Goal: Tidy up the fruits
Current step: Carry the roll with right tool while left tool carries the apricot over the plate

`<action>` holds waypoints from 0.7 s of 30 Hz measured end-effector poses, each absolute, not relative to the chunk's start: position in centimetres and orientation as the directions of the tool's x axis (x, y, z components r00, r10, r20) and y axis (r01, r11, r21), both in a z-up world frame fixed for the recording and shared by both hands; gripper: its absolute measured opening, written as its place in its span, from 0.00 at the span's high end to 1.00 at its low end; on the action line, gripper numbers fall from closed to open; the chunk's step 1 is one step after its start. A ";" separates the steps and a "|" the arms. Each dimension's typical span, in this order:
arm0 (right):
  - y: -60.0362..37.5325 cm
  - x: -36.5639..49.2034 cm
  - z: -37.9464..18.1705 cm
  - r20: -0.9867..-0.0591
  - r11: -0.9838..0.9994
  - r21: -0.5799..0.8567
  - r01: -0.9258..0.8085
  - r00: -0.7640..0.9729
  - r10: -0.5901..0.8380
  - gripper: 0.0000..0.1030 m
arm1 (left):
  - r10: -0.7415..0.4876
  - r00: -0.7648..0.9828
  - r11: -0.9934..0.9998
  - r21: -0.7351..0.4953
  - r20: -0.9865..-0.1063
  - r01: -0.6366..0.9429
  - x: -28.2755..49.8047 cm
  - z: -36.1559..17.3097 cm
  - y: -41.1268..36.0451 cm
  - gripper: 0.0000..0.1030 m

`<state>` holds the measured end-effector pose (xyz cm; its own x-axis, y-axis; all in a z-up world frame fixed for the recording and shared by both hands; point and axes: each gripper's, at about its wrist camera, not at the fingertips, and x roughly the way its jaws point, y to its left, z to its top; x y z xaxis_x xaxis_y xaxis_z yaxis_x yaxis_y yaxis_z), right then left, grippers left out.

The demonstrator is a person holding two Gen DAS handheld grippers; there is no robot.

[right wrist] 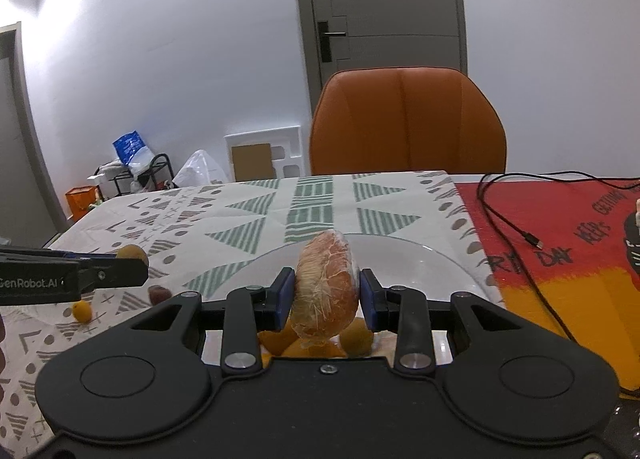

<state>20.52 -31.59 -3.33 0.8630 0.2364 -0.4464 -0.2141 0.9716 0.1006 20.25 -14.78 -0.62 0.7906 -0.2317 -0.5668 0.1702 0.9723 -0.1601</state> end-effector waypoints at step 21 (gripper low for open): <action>-34.9 22.1 -2.4 -0.426 0.974 0.170 -0.149 0.880 0.209 0.52 | -0.277 0.761 0.961 -0.169 -0.587 0.220 22.9 -1.1 -19.0 0.78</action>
